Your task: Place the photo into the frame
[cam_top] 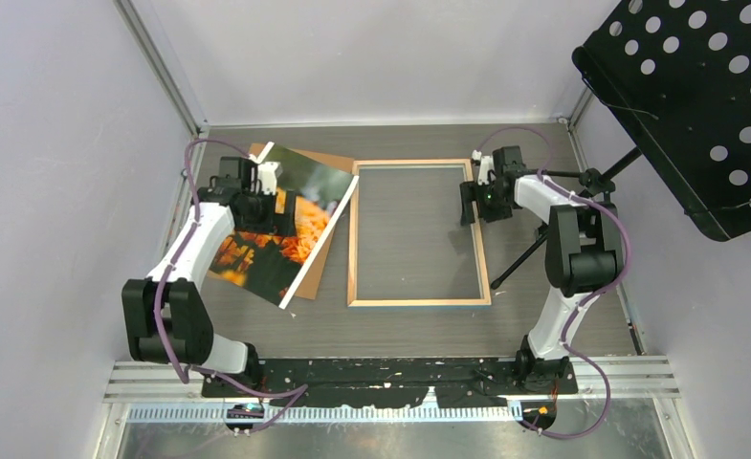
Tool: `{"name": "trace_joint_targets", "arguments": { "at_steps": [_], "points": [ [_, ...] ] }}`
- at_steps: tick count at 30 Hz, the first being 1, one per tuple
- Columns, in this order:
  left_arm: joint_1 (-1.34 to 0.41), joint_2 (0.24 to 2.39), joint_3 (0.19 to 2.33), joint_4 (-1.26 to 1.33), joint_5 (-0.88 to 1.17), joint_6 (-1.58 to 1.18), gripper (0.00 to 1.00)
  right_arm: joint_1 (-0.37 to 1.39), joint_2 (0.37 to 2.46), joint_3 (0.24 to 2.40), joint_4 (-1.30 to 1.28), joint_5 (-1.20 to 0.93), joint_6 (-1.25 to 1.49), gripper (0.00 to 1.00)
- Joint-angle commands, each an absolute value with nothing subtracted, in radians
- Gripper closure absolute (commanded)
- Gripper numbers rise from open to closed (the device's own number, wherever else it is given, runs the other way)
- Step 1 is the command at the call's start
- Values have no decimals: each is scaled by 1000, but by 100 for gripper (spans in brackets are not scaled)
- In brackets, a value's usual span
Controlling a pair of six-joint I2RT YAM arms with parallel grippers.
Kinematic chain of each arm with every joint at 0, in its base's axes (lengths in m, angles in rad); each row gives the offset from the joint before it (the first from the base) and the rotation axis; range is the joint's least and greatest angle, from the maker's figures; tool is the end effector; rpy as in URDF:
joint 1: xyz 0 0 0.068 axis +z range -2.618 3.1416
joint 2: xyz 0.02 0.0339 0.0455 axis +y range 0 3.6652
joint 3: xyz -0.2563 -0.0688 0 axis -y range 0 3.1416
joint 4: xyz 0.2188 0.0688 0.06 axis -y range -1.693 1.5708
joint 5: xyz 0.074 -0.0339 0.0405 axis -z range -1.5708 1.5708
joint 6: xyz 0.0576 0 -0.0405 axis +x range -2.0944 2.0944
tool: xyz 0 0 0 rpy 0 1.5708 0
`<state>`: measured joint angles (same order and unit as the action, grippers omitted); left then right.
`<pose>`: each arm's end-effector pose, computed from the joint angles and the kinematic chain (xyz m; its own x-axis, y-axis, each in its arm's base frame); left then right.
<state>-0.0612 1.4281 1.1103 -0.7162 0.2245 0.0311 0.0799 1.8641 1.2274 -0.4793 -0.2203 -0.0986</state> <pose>0.2754 -0.0297 0.2440 -0.8519 0.0826 -0.5171 0.1998 0.9640 -0.1753 0.3607 0.0415 0.1600 -0.8741 -0.1664 -0.4565 -0.2609 0.9533 0.1521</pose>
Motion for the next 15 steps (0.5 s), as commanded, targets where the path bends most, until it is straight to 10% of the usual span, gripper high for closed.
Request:
{"name": "trace_joint_targets", "arguments": {
  "at_steps": [1, 15],
  "points": [
    [-11, 1446, 1166, -735, 289, 25, 2, 123, 1755, 1308, -442, -257, -89, 20],
    [77, 1419, 1167, -767, 311, 49, 3, 448, 1996, 1707, -245, -500, 188, 16]
  ]
}}
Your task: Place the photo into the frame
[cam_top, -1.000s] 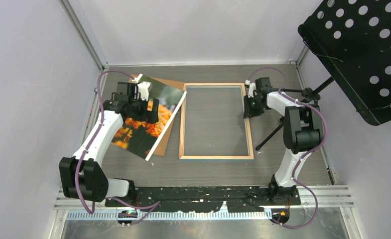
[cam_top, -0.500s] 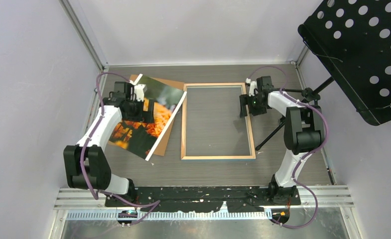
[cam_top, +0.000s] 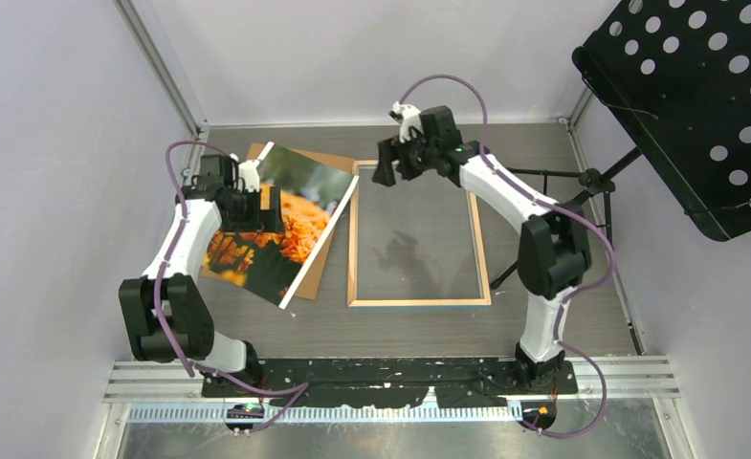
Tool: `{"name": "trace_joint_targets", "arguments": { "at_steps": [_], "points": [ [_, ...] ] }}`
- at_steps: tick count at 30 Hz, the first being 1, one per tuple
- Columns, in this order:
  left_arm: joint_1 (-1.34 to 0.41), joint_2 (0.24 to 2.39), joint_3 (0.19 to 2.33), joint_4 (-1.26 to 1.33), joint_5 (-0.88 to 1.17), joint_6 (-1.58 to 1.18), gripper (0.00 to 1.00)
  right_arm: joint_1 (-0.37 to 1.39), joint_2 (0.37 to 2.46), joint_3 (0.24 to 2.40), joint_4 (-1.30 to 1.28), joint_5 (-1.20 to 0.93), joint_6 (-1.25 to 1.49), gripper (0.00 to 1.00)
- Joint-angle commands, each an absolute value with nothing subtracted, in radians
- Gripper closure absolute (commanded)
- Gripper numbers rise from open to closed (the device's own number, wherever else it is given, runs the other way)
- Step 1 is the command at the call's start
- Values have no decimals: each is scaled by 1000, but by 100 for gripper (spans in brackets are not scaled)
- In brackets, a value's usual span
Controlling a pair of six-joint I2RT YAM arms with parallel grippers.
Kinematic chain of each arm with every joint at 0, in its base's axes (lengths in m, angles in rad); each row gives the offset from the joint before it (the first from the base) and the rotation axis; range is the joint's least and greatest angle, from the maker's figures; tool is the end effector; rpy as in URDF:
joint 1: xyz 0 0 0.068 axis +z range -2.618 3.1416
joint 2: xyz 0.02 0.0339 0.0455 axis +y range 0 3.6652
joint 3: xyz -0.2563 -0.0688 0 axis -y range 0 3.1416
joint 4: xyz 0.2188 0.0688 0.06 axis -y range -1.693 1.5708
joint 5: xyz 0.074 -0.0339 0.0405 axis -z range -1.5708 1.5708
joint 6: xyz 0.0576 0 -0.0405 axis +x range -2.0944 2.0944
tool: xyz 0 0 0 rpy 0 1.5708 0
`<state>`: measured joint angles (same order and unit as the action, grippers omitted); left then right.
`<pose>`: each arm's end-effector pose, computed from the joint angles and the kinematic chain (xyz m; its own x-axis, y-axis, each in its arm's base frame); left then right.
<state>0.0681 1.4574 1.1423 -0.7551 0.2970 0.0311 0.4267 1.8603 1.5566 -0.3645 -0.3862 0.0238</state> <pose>0.2801 0.0022 0.2442 -0.8725 -0.0297 -0.4877 0.1022 0.9650 -0.2417 0.3732 0.1935 0.2720 -0.5794 -0.2392 -0.7792 -0.6389 0.7268 0.2520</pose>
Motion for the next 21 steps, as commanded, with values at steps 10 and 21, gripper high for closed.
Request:
{"name": "trace_joint_targets", "arguments": {
  "at_steps": [10, 21],
  "points": [
    [78, 1414, 1168, -778, 303, 59, 4, 465, 2270, 1914, -125, -527, 394, 20],
    [79, 1427, 1160, -770, 318, 60, 5, 477, 2377, 1975, -65, -582, 470, 29]
  ]
}}
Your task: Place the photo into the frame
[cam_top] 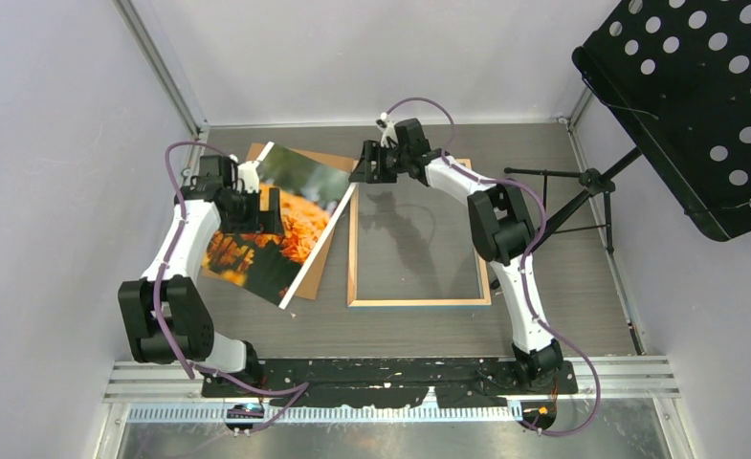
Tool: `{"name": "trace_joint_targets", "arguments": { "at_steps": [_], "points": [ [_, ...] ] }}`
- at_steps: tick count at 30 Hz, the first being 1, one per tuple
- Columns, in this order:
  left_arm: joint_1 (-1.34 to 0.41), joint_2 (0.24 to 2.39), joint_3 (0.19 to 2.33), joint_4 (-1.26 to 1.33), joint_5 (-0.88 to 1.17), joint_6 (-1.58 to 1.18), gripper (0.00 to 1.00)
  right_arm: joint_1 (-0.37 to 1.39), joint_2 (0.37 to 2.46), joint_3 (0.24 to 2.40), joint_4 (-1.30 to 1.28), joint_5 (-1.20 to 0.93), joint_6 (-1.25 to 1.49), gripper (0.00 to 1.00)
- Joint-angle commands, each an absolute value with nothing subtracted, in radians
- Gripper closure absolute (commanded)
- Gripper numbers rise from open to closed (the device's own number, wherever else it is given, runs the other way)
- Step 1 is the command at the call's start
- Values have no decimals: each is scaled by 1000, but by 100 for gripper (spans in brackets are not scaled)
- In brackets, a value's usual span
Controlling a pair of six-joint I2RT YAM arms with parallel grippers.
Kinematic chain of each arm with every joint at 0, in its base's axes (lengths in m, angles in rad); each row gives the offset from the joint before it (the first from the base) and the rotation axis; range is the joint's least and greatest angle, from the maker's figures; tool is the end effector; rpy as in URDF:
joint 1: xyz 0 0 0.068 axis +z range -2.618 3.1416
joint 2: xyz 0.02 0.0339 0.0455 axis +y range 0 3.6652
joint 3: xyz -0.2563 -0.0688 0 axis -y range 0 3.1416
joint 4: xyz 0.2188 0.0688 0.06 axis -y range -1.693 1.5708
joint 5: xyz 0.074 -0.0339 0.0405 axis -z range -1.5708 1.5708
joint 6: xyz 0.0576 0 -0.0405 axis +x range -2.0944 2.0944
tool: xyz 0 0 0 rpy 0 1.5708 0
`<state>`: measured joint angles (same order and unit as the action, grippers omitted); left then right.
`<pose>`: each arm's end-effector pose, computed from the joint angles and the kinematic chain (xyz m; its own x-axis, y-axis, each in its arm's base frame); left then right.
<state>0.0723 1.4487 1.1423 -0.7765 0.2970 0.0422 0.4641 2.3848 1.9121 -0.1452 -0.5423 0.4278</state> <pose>0.2765 0.0031 0.2451 -0.8774 -0.0231 -0.4793 0.1049 0.9655 -0.2385 0.4597 0.2634 0.1718 -0.7865 0.0037 -0.6176 -0.4762 0.6331 0.6102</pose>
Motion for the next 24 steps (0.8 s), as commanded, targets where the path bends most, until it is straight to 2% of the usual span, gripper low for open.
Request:
{"name": "trace_joint_targets", "arguments": {
  "at_steps": [1, 24],
  "points": [
    [80, 1430, 1159, -769, 321, 59, 5, 479, 2383, 1978, -66, -583, 471, 30],
    [83, 1437, 1150, -757, 335, 51, 5, 501, 2454, 2038, -72, -593, 471, 47]
  ]
}}
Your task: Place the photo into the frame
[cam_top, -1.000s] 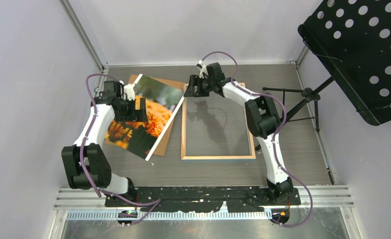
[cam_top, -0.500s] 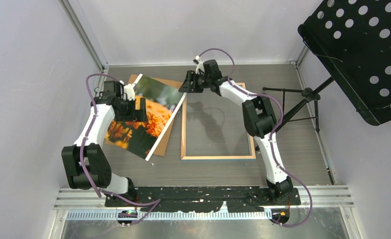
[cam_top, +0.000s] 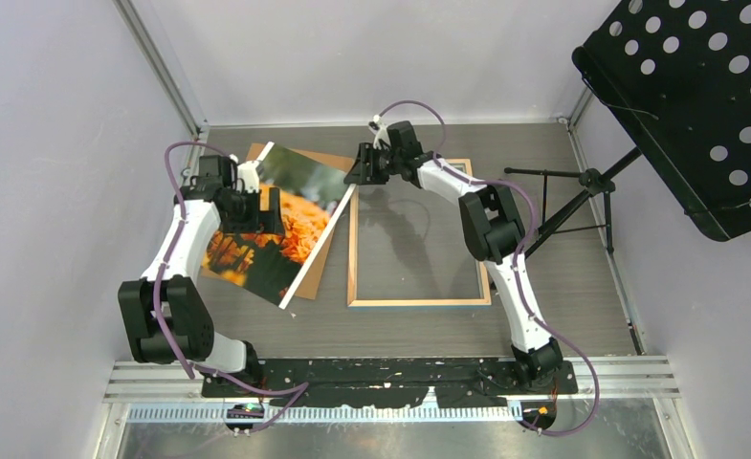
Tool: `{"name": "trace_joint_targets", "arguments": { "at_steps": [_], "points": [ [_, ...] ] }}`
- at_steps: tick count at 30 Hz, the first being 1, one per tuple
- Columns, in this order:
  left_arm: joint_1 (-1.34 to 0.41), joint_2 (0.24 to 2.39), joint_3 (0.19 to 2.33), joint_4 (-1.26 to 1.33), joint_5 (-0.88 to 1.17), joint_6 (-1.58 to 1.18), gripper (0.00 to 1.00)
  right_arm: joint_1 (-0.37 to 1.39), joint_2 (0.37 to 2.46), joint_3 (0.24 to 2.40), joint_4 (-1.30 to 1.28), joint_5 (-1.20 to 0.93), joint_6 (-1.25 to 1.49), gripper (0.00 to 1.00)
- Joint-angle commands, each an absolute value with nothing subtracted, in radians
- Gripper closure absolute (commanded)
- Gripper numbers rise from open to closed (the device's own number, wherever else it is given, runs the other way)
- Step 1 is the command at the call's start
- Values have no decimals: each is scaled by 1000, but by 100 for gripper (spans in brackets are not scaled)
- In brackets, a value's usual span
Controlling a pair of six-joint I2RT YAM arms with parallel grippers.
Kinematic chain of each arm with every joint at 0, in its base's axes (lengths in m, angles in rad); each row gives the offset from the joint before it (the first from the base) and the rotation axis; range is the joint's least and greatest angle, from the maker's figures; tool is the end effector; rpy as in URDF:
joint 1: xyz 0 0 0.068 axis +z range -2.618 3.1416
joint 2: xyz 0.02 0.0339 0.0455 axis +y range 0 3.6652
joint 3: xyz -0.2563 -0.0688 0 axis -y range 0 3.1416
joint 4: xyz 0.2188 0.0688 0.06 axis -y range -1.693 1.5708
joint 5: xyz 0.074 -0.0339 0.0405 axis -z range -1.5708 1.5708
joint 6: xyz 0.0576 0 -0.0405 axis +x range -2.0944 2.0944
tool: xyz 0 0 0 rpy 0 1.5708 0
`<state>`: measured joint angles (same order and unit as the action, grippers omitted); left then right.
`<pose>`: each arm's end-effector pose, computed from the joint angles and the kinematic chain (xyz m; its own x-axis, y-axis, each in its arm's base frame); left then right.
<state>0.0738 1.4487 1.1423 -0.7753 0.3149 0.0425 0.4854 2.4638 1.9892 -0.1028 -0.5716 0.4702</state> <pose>0.2766 0.0026 0.2454 -0.8764 -0.0243 -0.4810 0.1123 0.9609 -0.2532 0.4669 0.2815 0.1608 -0.7898 0.0142 -0.6132 -0.4885 0.5900 0.6429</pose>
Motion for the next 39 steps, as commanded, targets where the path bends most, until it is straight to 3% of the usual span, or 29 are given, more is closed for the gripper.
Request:
{"name": "trace_joint_targets", "arguments": {
  "at_steps": [1, 10, 19, 29, 39],
  "points": [
    [84, 1437, 1149, -756, 336, 52, 5, 502, 2454, 2039, -71, -594, 472, 49],
    [90, 1427, 1147, -758, 338, 50, 6, 503, 2445, 2019, -70, -596, 473, 63],
    [92, 1410, 1144, -756, 342, 48, 6, 502, 2400, 1996, -76, -584, 450, 93],
    [92, 1384, 1149, -749, 370, 45, 5, 485, 2316, 1928, -77, -582, 458, 94],
    [14, 1384, 1212, -745, 356, 37, 0, 475, 2102, 1758, -58, -521, 607, 94]
  ]
}}
